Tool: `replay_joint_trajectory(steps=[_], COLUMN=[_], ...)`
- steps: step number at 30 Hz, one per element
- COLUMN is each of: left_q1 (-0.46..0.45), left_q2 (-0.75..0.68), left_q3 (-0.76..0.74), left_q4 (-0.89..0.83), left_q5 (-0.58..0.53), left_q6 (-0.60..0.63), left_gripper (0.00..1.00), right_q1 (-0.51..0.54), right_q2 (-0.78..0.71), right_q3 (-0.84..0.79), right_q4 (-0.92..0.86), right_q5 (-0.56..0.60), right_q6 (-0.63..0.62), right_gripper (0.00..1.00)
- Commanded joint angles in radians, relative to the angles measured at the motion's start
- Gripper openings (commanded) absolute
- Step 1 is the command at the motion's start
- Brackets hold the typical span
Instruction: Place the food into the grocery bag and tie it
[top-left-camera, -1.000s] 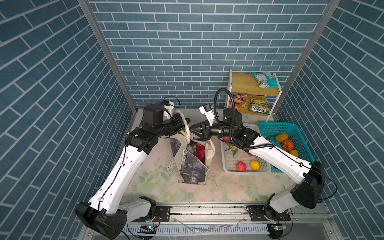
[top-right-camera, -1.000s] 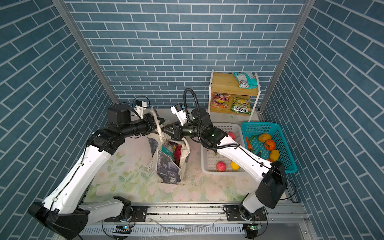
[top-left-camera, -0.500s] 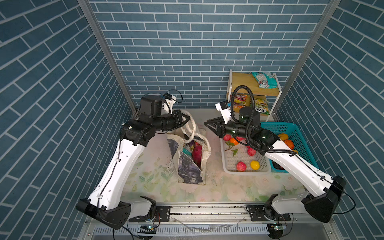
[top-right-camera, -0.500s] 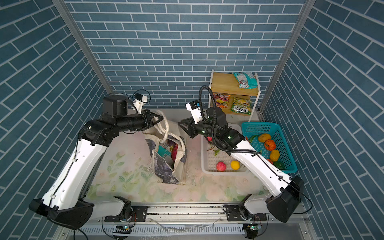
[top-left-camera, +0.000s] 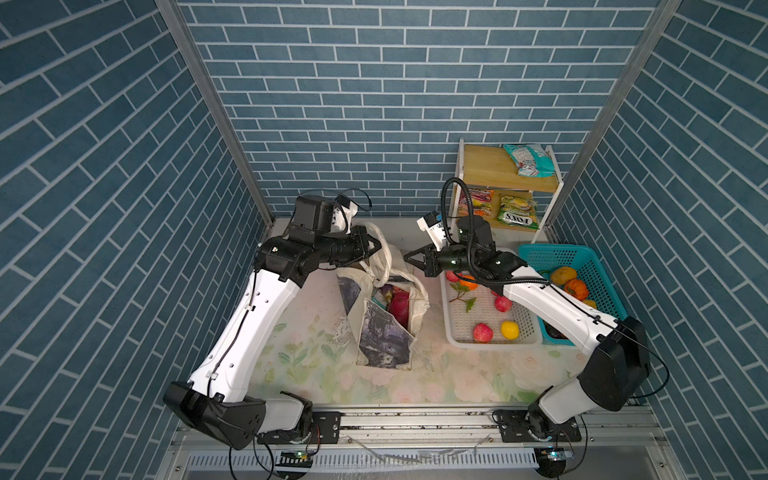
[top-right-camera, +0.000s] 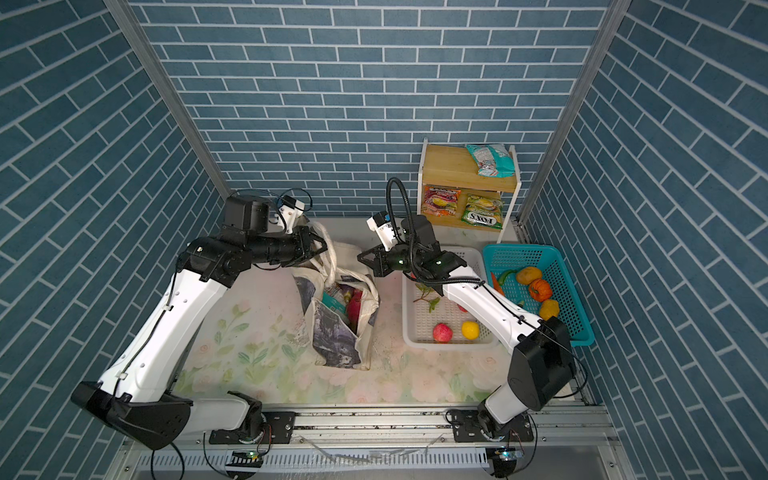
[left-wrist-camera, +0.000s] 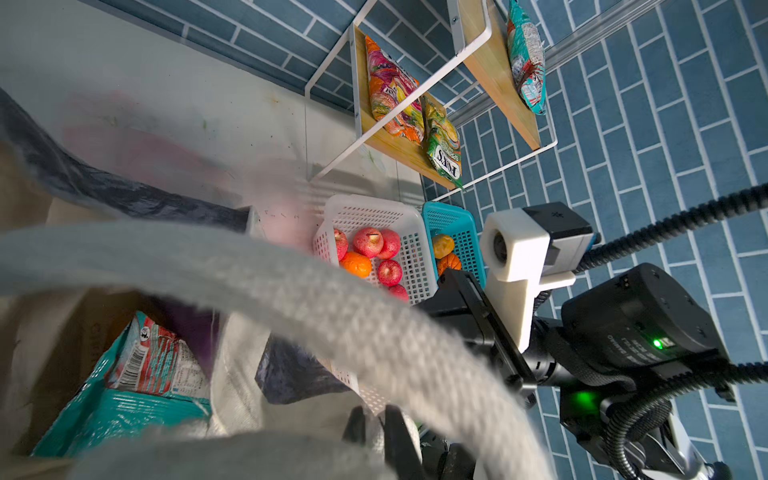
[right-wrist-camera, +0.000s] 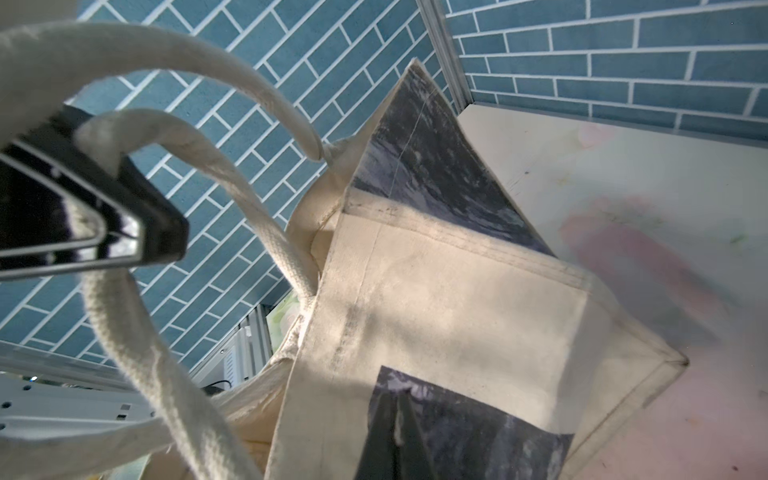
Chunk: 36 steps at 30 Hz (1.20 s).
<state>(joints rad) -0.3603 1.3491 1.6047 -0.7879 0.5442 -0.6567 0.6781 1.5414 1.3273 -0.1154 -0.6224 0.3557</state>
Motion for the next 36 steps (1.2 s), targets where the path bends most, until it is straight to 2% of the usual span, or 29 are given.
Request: replay_joint_trajectory(steps=[1, 5, 8, 13, 16, 20, 27, 36], left_q1=[0.006, 0.006, 0.007, 0.024, 0.035, 0.039, 0.040, 0.040], left_q2=[0.033, 0.060, 0.057, 0.051, 0.064, 0.082, 0.121, 0.128], left_q3=[-0.011, -0.012, -0.037, -0.132, -0.165, -0.176, -0.187, -0.207], left_q4=[0.051, 0.200, 0.378, 0.748, 0.883, 0.912, 0.969, 0.964], left_q5=[0.016, 0.078, 0.138, 0.255, 0.307, 0.331, 0.368, 0.373], left_q6=[-0.004, -0.040, -0.078, -0.222, -0.299, -0.326, -0.384, -0.397], left_gripper=[0.00, 0.00, 0.00, 0.00, 0.00, 0.00, 0.00, 0.00], right_q1=[0.017, 0.018, 0.018, 0.011, 0.011, 0.011, 0.032, 0.059], right_q2=[0.001, -0.015, -0.032, -0.056, -0.068, -0.081, -0.062, 0.032], right_q3=[-0.011, -0.039, -0.059, -0.080, -0.089, -0.112, -0.177, -0.181], right_q4=[0.053, 0.053, 0.050, 0.048, 0.066, 0.173, 0.577, 0.998], right_q5=[-0.082, -0.085, -0.081, -0.086, -0.101, -0.153, -0.265, -0.255], right_q6=[0.017, 0.017, 0.015, 0.016, 0.021, 0.079, 0.292, 0.468], right_gripper=[0.00, 0.00, 0.00, 0.00, 0.00, 0.01, 0.10, 0.29])
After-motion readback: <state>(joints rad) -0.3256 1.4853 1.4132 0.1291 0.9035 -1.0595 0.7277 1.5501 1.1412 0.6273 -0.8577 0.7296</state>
